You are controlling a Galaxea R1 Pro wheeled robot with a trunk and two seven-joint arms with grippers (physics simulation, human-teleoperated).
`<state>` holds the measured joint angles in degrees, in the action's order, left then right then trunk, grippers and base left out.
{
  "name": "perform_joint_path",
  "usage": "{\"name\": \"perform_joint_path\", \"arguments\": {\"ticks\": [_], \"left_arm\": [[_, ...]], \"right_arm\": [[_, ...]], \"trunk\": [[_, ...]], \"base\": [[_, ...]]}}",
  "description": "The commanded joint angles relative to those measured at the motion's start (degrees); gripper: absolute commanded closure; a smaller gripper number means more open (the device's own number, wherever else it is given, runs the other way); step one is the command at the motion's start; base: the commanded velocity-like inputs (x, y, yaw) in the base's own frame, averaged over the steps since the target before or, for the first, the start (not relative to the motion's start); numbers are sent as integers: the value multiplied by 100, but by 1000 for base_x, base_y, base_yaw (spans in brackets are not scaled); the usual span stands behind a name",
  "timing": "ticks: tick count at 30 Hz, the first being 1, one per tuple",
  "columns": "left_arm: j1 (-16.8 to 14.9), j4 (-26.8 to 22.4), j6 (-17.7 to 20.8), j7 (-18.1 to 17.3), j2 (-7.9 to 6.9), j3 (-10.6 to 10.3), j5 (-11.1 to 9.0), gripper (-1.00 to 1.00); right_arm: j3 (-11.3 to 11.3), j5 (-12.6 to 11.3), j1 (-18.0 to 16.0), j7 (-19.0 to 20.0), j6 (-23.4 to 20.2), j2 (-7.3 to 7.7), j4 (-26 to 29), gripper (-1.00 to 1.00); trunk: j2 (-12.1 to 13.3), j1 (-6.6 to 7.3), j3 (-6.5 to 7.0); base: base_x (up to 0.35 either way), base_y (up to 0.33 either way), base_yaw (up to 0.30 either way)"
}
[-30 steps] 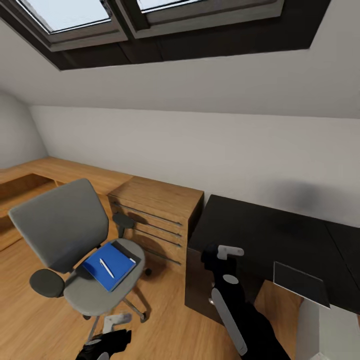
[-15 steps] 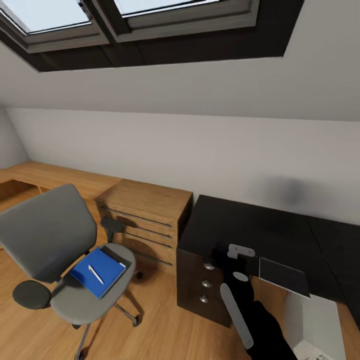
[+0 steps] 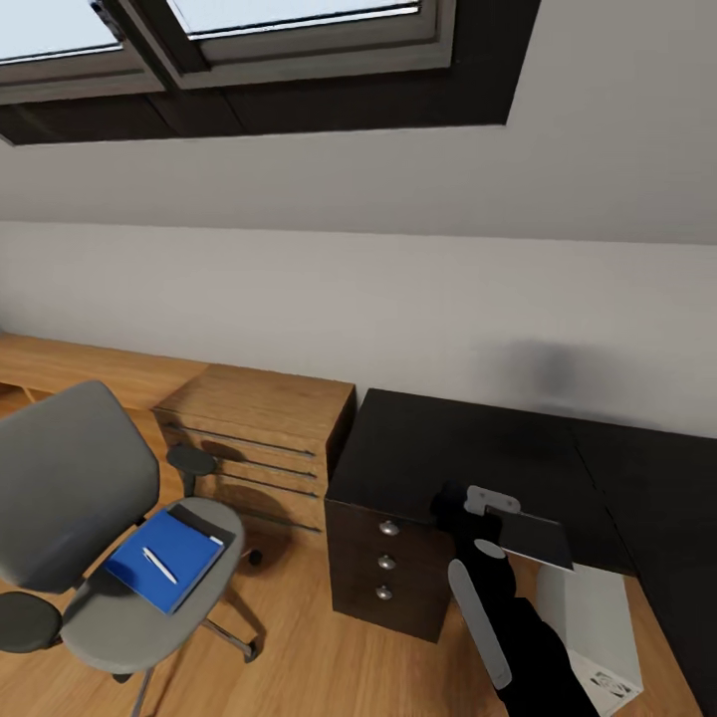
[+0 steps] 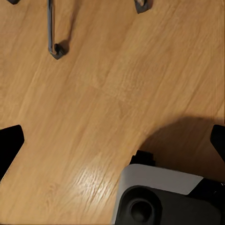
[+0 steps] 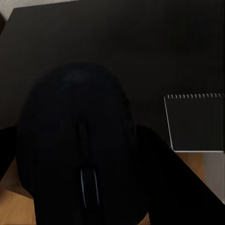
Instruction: In the bedroom, organize the workspace by keeping the computer under the desk, ensuring the monitor is on the desk, placing the keyboard on the desk next to the monitor, placing the mouse on the desk next to the keyboard, moving the folder from the swivel chair onto the desk next to the mouse, stacking the notebook on top of the folder with the pen on top of the notebook, and positioning the swivel chair next to the desk.
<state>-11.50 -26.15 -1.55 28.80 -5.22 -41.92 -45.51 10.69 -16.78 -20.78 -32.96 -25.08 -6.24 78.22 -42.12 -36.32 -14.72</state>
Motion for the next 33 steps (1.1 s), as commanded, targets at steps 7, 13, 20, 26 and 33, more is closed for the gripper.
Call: {"name": "perform_joint_path", "arguments": {"ticks": [7,13,20,26,33], "left_arm": [[-3,173,-269,38,-5,-55,-62,-100],[-5,184,-286,38,-13,-45,-69,-100],[-4,181,-297,38,-10,-29,-48,-100],[-4,182,-382,38,-5,-40,-43,-100],[-5,180,-414,38,-2,-60,-13,-100]], "right_arm": [[-1,-55,-5,-51,-5,0,-7,100],[-5,-41,-5,-61,-5,8,2,100],[-250,-49,-5,-46,-5,77,-22,100],[-779,-48,-9,-39,10,95,-127,100],[-1472,-47,-63,-43,860,288,-985,100]], "trunk": [[275,153,118],[516,285,225],[516,285,225],[516,285,225],[516,285,225]], "base": [[0,0,-3],[0,0,-1],[0,0,-203],[0,0,-289],[0,0,-298]]}}
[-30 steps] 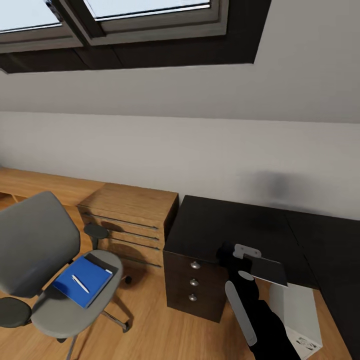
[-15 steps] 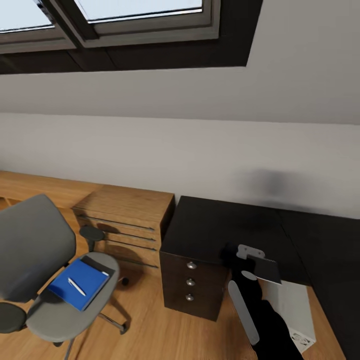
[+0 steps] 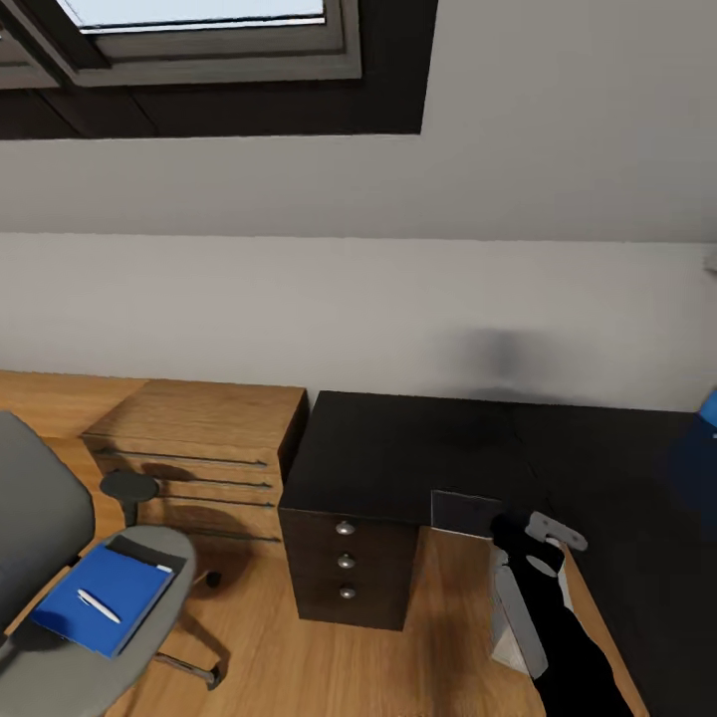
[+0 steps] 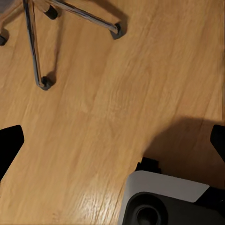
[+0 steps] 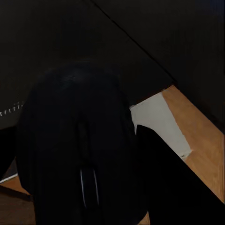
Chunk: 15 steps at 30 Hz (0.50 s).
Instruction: In the bedroom, organize the workspace by keeping the computer under the desk, ensuring the monitor is on the desk, placing the keyboard on the desk next to the monitor, placing the mouse on the desk next to the keyboard, moving the folder from the swivel chair onto the desk next to the mouse, stacking the notebook on top of the folder with the pen on top of the notebook, and positioning the swivel chair next to the desk.
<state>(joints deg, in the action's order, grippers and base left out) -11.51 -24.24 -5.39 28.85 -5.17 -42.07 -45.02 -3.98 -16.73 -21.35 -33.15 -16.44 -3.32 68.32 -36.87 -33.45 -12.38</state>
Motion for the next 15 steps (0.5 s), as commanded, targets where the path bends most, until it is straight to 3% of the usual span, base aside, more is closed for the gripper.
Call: {"name": "perform_joint_path", "arguments": {"ticks": [1,5,15], "left_arm": [[-3,-11,-30,33,-6,-46,-61,-100],[-3,-9,-29,33,-2,-52,-59,-100],[-4,-11,-28,33,-1,-56,-59,-100]], "right_arm": [[-24,-51,-6,-24,58,4,-19,100],[-92,-54,-9,-32,289,35,-117,100],[-178,-50,-10,-34,338,57,-135,100]], "trunk": [[-8,-2,-9],[-8,-2,-9],[-8,-2,-9]], "base": [[0,0,-300],[0,0,-300],[0,0,-300]]}}
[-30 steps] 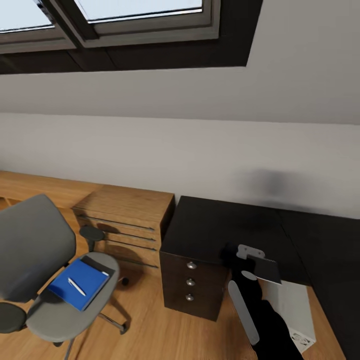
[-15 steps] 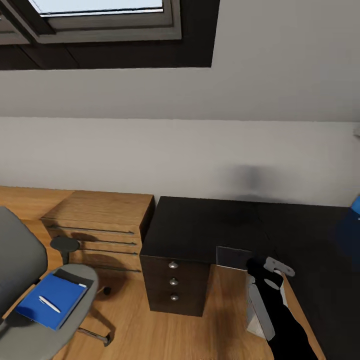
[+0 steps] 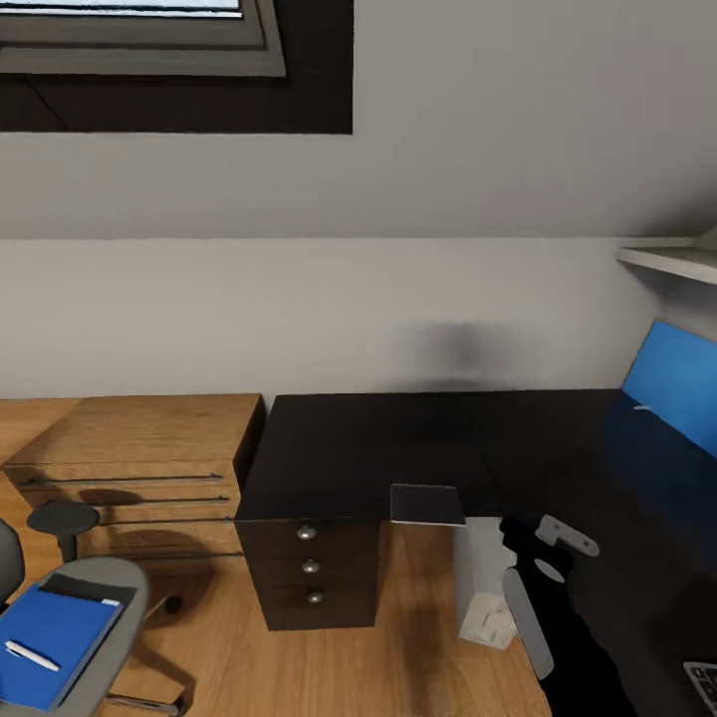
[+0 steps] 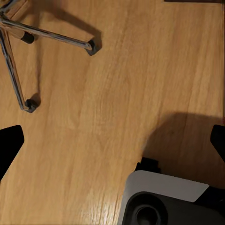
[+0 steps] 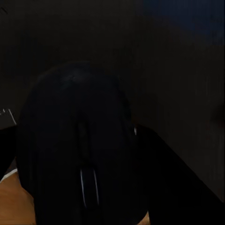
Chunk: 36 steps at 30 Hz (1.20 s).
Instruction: In the bedroom, organize the workspace by keeping the computer under the desk, ensuring the monitor is on the desk, placing the keyboard on the desk next to the monitor, placing the mouse on the desk next to the keyboard, moving the folder from the swivel chair onto the desk next to the mouse, stacking the notebook on top of the folder with the pen on top of the notebook, and positioning the swivel chair next to the desk.
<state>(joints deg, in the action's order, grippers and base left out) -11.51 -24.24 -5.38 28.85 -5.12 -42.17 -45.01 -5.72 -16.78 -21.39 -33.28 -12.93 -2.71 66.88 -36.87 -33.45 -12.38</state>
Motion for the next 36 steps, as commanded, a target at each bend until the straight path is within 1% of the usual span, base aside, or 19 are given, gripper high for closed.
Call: {"name": "perform_joint_path", "arguments": {"ticks": [1,4,7,11,12,13,16,19,21,22,23,24,26,28,29,30,32,36], "left_arm": [[-3,-11,-31,33,-7,-45,-61,-100],[-3,-11,-33,33,-10,-46,-61,-100],[-5,-11,-33,33,-8,-46,-61,-100],[-4,-11,-33,33,-7,-46,-61,-100],[-3,-11,-33,33,-9,-46,-61,-100],[-4,-11,-33,33,-9,-46,-61,-100],[-2,-11,-34,33,-8,-46,-61,-100],[-1,-11,-34,33,-7,-46,-60,-100],[-2,-10,-34,33,-7,-46,-56,-100],[-5,-11,-34,33,-7,-50,-60,-100],[-4,-11,-34,33,-7,-50,-60,-100],[-4,-11,-34,33,-7,-49,-61,-100],[-3,-11,-34,33,-7,-48,-65,-100],[-6,-11,-34,33,-7,-48,-72,-100],[-7,-11,-34,33,-7,-49,-73,-100],[-8,-11,-34,33,-7,-52,-76,-100],[-6,-11,-34,33,-5,-53,-81,-100],[-3,-11,-34,33,9,-52,-90,-100]], "right_arm": [[-36,-45,-5,-21,-11,12,-4,100],[-77,-45,-7,-21,35,38,-55,100],[-98,-41,-34,-27,186,55,-147,100],[-104,-37,-90,-30,274,61,-344,100],[-104,-36,-111,-30,291,76,-378,100],[-105,-36,-143,-30,389,147,-427,100],[-103,-39,-160,-25,515,228,-508,100],[-98,-31,-165,-19,670,251,-537,100],[-97,-18,-194,-12,695,279,-576,100],[-86,228,-997,-2,739,588,-1790,100],[-86,276,-1234,-2,773,642,-2182,100],[-86,292,-1350,-3,798,666,-2376,100],[-87,332,-1780,-7,990,774,-3079,100],[-87,345,-1997,-10,1211,842,-3461,100],[-87,348,-2047,-10,1284,860,-3556,100],[-87,355,-2144,-11,1452,906,-3755,100],[-87,360,-2215,-12,1561,974,-3886,100],[-93,357,-2266,-19,1620,1076,-3964,100]], "trunk": [[-8,-2,-9],[-8,-2,-9],[-8,-2,-9],[-8,-2,-9],[-8,-2,-9],[-8,-2,-9],[-8,-2,-9],[-8,-2,-9],[-8,-2,-9],[-8,-2,-9],[-8,-2,-9],[-8,-2,-9],[-8,-2,-9],[-8,-2,-9],[-8,-2,-9],[-8,-2,-9],[-8,-2,-9],[-8,-2,-9]], "base": [[0,0,-300],[0,0,-300],[0,0,-300],[0,0,-300],[0,0,-300],[0,0,-300],[0,0,-235],[0,0,-52],[0,0,-17],[0,0,-1],[0,0,0],[0,0,0],[0,0,0],[0,0,0],[0,0,0],[0,0,0],[0,0,0],[0,0,0]]}}
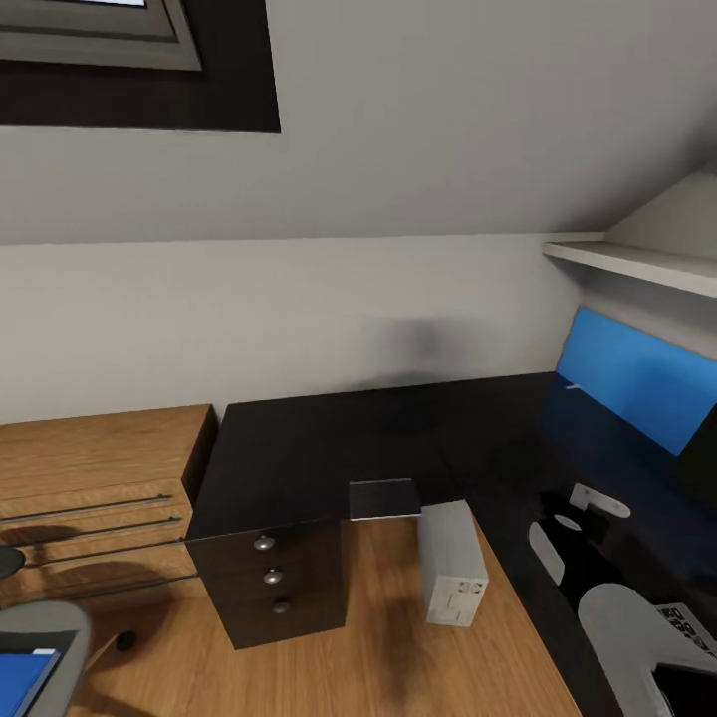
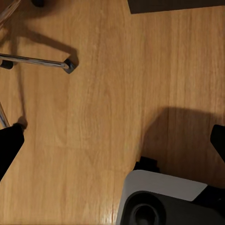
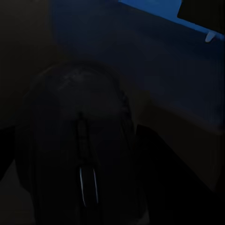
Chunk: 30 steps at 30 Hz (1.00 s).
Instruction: In the bedroom, organize the workspace by keeping the computer under the desk, ensuring the monitor is on the desk, placing the keyboard on the desk next to the monitor, placing the mouse on the desk next to the keyboard, moving the folder from the swivel chair onto the desk next to the mouse, stacking the notebook on top of the folder with the pen on top of the notebook, and positioning the swivel chair next to the desk.
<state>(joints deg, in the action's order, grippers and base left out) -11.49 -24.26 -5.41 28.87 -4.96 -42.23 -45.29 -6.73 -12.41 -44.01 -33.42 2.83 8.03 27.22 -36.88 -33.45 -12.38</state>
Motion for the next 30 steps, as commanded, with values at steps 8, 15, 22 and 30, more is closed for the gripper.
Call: {"name": "perform_joint_path", "arguments": {"ticks": [8,15,22,30], "left_arm": [[-3,-8,-30,31,8,-40,-56,-100],[-5,-8,-30,32,9,-39,-50,-100],[-6,-27,-30,40,20,-48,-50,-100],[-5,-74,-145,49,13,-39,-50,-100]], "right_arm": [[-2,-121,-543,-986,319,294,-966,100],[-190,-608,-608,-1081,933,277,-1044,100],[-194,-673,-607,-1109,1053,250,-1043,100],[-227,-710,-608,-1133,1040,243,-1043,100]], "trunk": [[-8,-2,-9],[-8,-2,-9],[-8,-2,-9],[-8,-2,-9]], "base": [[0,0,0],[0,0,0],[0,0,0],[0,0,-48]]}}
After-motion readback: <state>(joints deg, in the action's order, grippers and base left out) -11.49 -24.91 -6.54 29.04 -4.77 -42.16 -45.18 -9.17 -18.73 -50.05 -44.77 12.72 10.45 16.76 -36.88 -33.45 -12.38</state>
